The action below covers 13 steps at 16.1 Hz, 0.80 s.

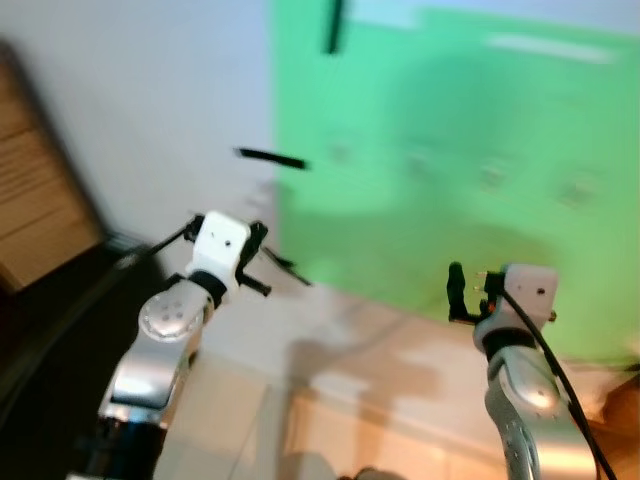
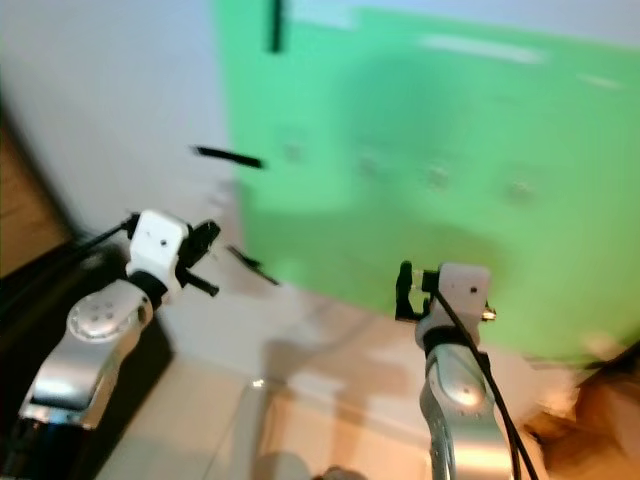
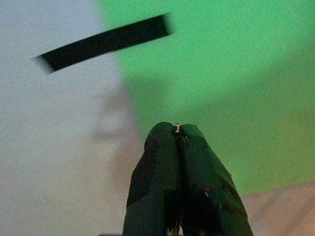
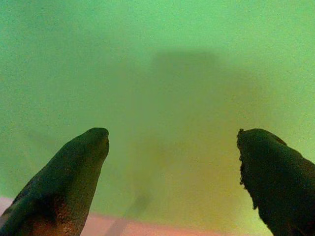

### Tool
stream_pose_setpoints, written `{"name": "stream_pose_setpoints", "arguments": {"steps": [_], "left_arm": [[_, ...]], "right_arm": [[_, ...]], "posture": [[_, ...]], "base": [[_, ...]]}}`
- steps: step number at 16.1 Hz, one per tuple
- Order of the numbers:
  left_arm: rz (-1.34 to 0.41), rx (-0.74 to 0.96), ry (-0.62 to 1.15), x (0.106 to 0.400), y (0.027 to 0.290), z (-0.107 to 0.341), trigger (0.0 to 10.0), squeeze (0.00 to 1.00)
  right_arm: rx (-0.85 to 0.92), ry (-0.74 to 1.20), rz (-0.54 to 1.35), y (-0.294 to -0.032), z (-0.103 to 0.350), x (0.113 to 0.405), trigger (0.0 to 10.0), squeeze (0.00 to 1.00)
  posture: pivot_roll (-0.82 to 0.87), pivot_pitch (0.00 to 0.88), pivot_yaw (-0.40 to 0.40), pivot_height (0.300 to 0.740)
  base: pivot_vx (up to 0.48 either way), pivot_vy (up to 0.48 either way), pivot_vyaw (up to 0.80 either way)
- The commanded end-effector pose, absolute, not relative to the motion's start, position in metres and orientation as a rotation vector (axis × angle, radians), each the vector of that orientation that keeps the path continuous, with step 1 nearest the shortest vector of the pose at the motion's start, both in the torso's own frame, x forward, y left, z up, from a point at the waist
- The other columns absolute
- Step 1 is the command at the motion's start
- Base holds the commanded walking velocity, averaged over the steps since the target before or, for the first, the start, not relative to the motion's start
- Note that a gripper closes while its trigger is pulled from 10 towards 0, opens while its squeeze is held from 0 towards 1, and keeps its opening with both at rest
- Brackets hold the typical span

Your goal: Hang keys on a hook

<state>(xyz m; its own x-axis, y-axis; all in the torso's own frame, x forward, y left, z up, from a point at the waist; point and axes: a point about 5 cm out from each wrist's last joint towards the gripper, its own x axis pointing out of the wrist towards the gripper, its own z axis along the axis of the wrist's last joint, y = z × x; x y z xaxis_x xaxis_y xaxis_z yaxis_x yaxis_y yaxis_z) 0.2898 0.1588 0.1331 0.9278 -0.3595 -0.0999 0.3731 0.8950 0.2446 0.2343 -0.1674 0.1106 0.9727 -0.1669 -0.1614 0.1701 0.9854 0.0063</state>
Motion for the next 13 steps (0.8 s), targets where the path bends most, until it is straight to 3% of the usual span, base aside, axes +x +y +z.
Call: {"name": "stream_pose_setpoints", "arguments": {"steps": [1,5,9,10,13], "left_arm": [[-0.386,0.257,0.035,0.29,0.158,0.137,10.0,0.0],[-0.384,0.255,0.036,0.287,0.159,0.137,10.0,0.0],[-0.379,0.262,0.037,0.286,0.164,0.139,10.0,0.0],[-0.376,0.265,0.036,0.285,0.166,0.14,10.0,0.0],[-0.373,0.272,0.035,0.285,0.17,0.142,10.0,0.0]], "right_arm": [[0.012,0.158,-0.163,-0.167,0.113,0.236,10.0,1.0],[0.016,0.164,-0.139,-0.161,0.111,0.237,10.0,1.0],[0.043,0.157,-0.107,-0.153,0.11,0.238,10.0,1.0],[0.055,0.141,-0.087,-0.15,0.111,0.238,10.0,0.0],[0.069,0.132,-0.052,-0.144,0.113,0.239,10.0,0.0]], "posture": [[-0.05,0.0,-0.009,0.74],[-0.03,0.0,-0.023,0.74],[-0.01,0.0,-0.026,0.74],[-0.01,0.0,-0.023,0.74],[0.01,0.0,-0.022,0.74]], "base": [[0.0,0.0,-0.8],[0.0,0.0,-0.8],[0.0,0.295,-0.54],[0.0,0.315,0.0],[0.0,0.319,0.0]]}}
